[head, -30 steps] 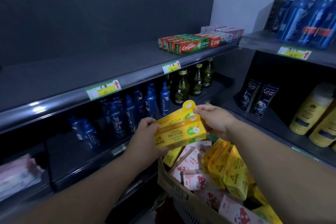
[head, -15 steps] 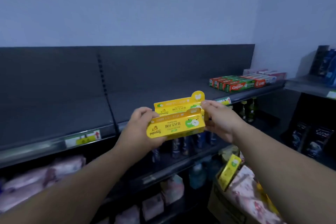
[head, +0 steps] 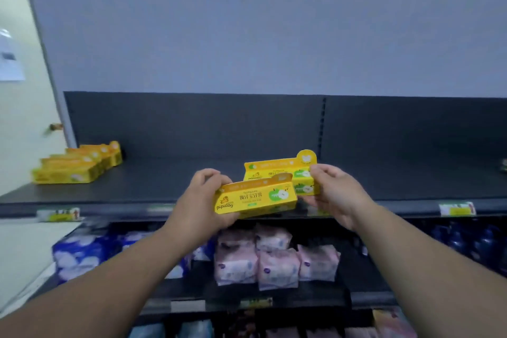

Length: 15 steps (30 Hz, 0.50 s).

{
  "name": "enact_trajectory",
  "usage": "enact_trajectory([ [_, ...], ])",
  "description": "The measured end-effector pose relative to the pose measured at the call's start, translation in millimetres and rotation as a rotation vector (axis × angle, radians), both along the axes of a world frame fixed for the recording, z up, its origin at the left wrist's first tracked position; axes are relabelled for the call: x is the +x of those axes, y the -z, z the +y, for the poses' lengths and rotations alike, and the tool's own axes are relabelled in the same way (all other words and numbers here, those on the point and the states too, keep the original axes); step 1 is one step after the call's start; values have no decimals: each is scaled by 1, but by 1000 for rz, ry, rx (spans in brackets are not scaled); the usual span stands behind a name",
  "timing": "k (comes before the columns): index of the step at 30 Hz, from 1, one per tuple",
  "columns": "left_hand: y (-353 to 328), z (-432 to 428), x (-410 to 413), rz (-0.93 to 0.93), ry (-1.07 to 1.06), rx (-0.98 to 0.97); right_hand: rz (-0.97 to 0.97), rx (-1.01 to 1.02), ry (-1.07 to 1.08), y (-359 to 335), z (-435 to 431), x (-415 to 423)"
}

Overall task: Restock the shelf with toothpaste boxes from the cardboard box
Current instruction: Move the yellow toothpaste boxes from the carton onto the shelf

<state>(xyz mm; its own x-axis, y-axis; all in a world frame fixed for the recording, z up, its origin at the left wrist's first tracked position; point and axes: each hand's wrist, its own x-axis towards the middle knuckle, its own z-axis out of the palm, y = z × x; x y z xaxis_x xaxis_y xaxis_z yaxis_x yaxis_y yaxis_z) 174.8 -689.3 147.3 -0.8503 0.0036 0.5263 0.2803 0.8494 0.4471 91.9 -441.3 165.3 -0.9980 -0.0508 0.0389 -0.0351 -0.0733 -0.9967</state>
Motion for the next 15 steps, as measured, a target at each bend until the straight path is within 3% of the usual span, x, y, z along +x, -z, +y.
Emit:
enact_trajectory([
  [15,1,-201,18,-51,-493,11,-27,64,-138,7,-191,-65],
])
